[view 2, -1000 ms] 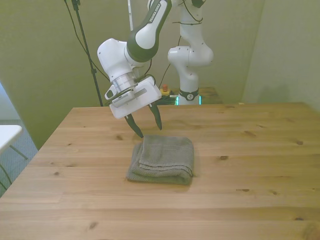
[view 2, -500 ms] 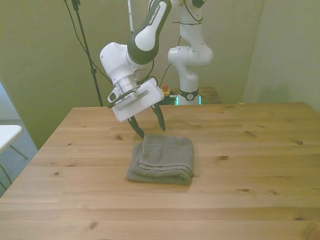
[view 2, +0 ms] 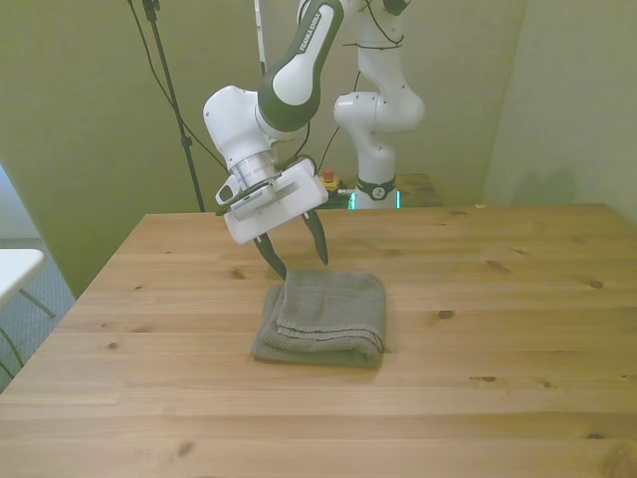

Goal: Unfold the towel

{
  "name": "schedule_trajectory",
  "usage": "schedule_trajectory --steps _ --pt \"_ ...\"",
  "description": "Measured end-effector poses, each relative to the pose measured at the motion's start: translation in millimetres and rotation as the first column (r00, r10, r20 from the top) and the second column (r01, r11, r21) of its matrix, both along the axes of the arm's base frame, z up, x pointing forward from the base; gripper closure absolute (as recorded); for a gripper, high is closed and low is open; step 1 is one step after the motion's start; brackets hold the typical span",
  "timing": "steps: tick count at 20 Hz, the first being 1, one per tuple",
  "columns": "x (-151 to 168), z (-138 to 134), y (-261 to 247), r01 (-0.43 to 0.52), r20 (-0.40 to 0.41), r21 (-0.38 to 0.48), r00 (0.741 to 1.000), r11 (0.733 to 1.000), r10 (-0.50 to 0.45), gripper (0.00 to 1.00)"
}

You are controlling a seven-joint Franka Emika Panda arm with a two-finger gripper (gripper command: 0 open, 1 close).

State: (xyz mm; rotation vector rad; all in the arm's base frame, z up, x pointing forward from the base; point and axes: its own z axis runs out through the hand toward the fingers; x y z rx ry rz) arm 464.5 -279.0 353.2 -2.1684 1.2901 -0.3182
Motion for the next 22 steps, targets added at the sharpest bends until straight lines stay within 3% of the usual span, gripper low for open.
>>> schedule_trajectory --steps 2,3,22 --pt "0.0 0.8 -2.1 0.01 0.005 -0.012 1.0 1.0 -0.01 0.0" --pt "0.2 1.0 -2.4 0.013 0.008 -0.014 1.0 1.0 -0.013 1.0" --pt "5.2 -4.0 7.3 0.009 0.01 -0.037 1.0 0.999 -0.009 1.0"
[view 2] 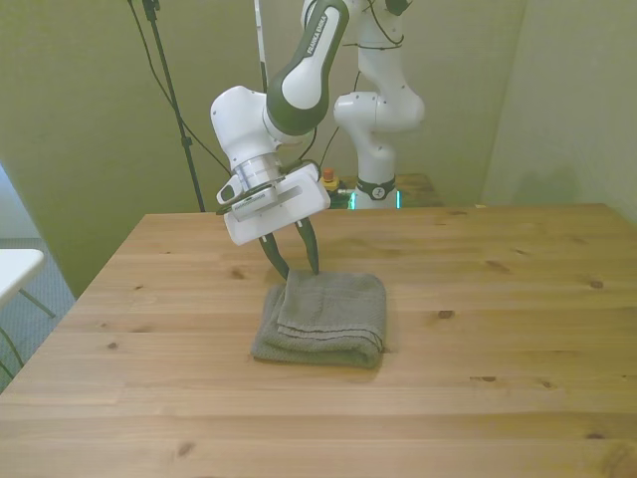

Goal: Unfold the towel

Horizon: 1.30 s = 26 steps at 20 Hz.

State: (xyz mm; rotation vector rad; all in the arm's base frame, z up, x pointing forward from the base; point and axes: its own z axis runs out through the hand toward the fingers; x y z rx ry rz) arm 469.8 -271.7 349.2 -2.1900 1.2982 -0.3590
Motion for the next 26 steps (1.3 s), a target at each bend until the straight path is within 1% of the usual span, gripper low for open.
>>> schedule_trajectory --steps 10,17,21,26 --pt "-3.0 -4.3 1.5 -0.004 -0.006 0.001 1.0 1.0 0.004 1.0" --pt "-0.9 5.6 1.9 -0.007 0.012 -0.007 1.0 1.0 0.007 1.0" --pt "7.9 20.9 12.8 -0.029 0.03 -0.018 0.999 0.999 0.029 1.0" --pt "34.6 56.8 54.4 -0.085 0.053 -0.044 0.995 0.995 0.088 1.0"
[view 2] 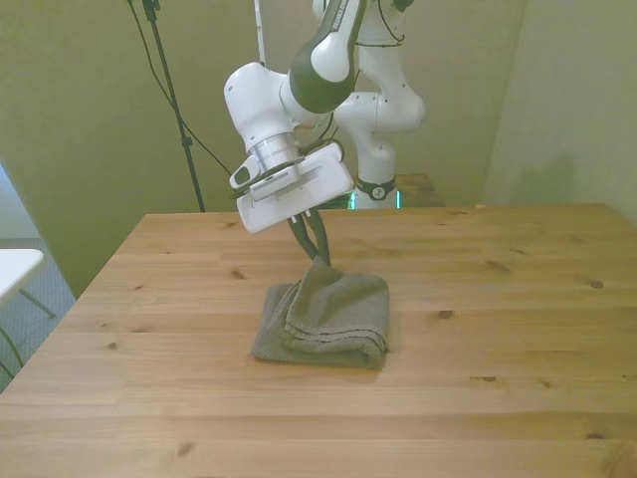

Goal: Unfold the towel

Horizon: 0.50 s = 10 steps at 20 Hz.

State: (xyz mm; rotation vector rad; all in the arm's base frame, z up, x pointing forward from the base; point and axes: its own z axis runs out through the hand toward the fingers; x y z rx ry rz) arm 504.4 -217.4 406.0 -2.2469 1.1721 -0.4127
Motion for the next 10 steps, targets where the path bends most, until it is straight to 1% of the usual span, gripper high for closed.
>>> schedule_trajectory --steps 3,6,10 --pt "21.9 18.7 37.0 -0.038 0.01 -0.016 0.999 0.999 0.038 1.0" --pt "43.8 33.8 85.3 -0.091 0.016 -0.026 0.996 0.996 0.091 1.0" --pt "62.1 41.0 168.5 -0.182 -0.003 -0.048 0.983 0.982 0.182 1.0"
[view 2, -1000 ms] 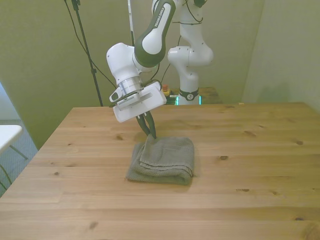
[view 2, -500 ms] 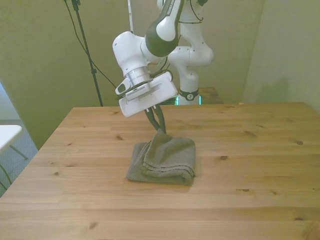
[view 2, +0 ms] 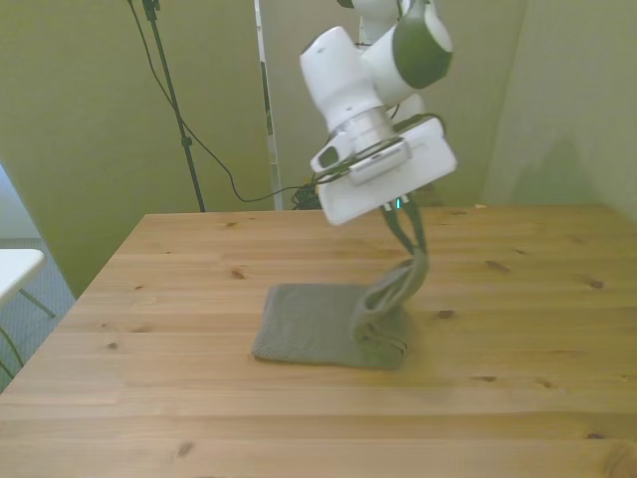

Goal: Unfold the towel

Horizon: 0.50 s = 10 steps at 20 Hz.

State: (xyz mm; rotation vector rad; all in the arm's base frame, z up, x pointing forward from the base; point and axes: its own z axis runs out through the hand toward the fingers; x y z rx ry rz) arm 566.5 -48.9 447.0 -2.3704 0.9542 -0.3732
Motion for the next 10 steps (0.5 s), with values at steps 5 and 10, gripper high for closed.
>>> schedule_trajectory --steps 5,10 --pt "0.6 -10.7 39.0 -0.015 -0.092 -0.11 0.996 0.994 0.005 0.0" --pt "-0.6 -30.3 40.7 -0.029 -0.185 -0.185 0.983 0.982 -0.006 0.0"
